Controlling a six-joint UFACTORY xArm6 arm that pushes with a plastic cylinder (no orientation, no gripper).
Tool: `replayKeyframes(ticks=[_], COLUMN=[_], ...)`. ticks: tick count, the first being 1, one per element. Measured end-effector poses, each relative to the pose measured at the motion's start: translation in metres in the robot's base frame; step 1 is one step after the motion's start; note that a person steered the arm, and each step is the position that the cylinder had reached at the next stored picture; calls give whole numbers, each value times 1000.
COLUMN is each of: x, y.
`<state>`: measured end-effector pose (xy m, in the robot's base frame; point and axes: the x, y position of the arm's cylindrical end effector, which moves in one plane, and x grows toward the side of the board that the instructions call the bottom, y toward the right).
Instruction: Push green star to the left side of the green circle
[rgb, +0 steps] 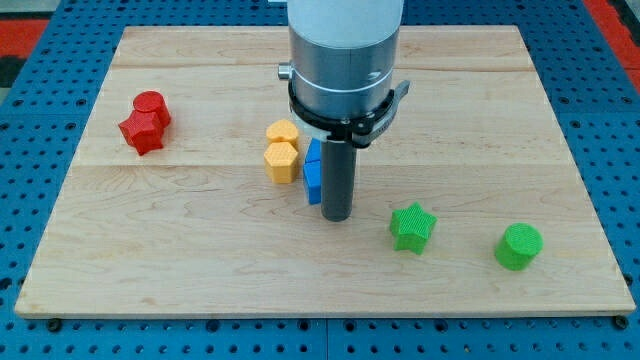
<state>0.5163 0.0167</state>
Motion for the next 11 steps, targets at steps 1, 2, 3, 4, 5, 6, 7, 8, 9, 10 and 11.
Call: replayKeyframes(ticks=[1,2,3,4,5,6,7,8,9,10,11], x=[1,10,23,41,46,46,46,46,46,46,46], y=[48,83,44,42,80,81,81,90,97,106,111])
